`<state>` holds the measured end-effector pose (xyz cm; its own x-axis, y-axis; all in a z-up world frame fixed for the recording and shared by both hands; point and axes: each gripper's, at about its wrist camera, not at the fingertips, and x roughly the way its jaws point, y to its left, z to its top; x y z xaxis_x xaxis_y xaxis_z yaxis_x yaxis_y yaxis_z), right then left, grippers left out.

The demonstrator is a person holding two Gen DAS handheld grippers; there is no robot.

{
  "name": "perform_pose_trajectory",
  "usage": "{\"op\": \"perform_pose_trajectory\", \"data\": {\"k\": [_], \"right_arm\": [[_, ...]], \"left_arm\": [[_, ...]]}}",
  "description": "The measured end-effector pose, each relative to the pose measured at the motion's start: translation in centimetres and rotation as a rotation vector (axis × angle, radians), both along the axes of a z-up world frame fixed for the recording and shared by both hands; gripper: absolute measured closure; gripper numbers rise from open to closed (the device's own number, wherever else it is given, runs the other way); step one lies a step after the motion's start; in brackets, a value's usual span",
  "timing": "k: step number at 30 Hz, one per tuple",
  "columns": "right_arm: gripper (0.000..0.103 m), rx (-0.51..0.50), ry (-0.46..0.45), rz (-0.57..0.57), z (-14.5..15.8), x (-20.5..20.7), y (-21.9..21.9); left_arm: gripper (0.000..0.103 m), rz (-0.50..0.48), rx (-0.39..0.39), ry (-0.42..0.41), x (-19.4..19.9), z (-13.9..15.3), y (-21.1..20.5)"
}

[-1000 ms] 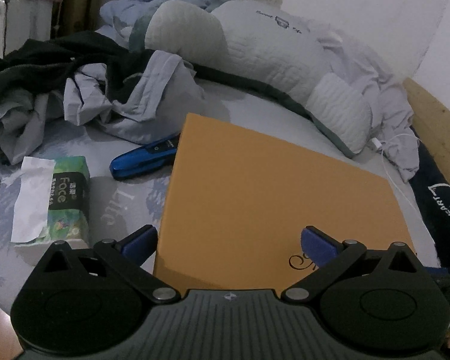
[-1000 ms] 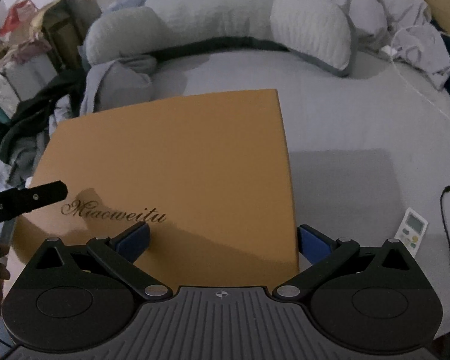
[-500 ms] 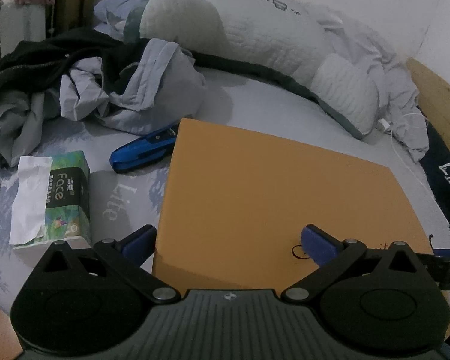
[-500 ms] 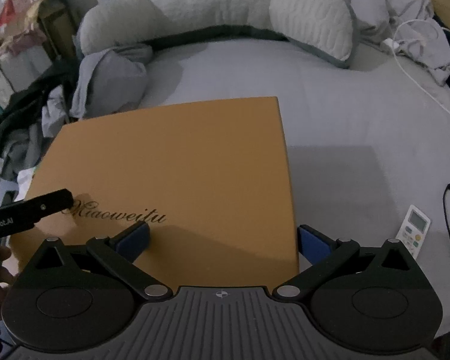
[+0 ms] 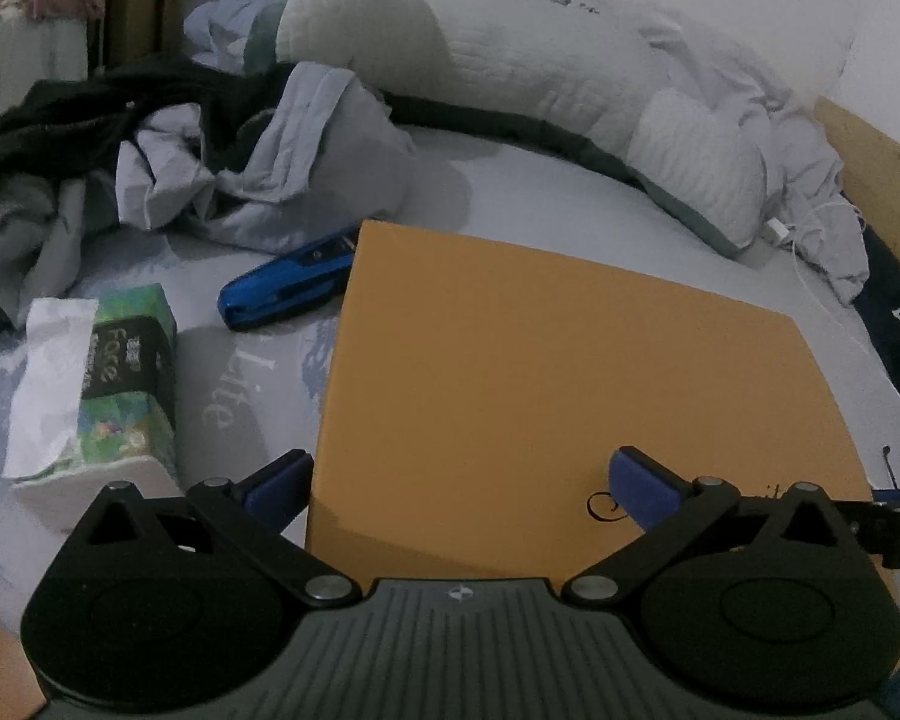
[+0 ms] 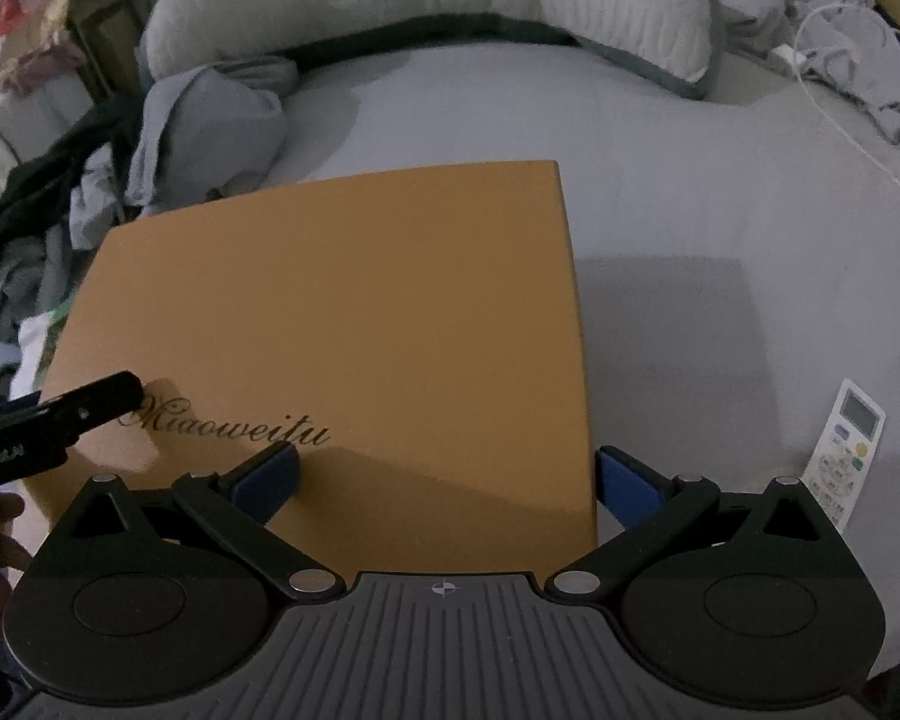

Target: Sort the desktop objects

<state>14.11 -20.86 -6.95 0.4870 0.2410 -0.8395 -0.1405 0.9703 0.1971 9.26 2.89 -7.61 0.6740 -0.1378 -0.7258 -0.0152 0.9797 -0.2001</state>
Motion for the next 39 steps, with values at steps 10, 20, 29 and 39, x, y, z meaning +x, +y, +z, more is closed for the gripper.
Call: {"op": "perform_pose_trajectory", "data": {"k": [10, 20, 29, 39], "right_arm": [[0.0, 0.013, -0.02, -0.009, -0.2, -0.3, -0.1], [0.0, 0.077, -0.096, -0.081, 1.6, -2.7, -1.3], [0.0, 0.16, -0.255, -0.084, 7.3, -8.0, -4.2], [0.0, 0.146, -0.468, -0.017, 11.3, -15.0, -6.8]], "left_arm": [[0.0, 0.016, -0.011, -0.015, -0.1, -0.1, 0.1], [0.0, 0.01, 0.024, -0.012, -1.3, 1.8, 1.4], [0.0, 0.027, -0.001, -0.124, -6.0, 7.0, 3.2], [0.0, -0.031, 0.026, -0.346, -12.7, 12.2, 1.9]]}}
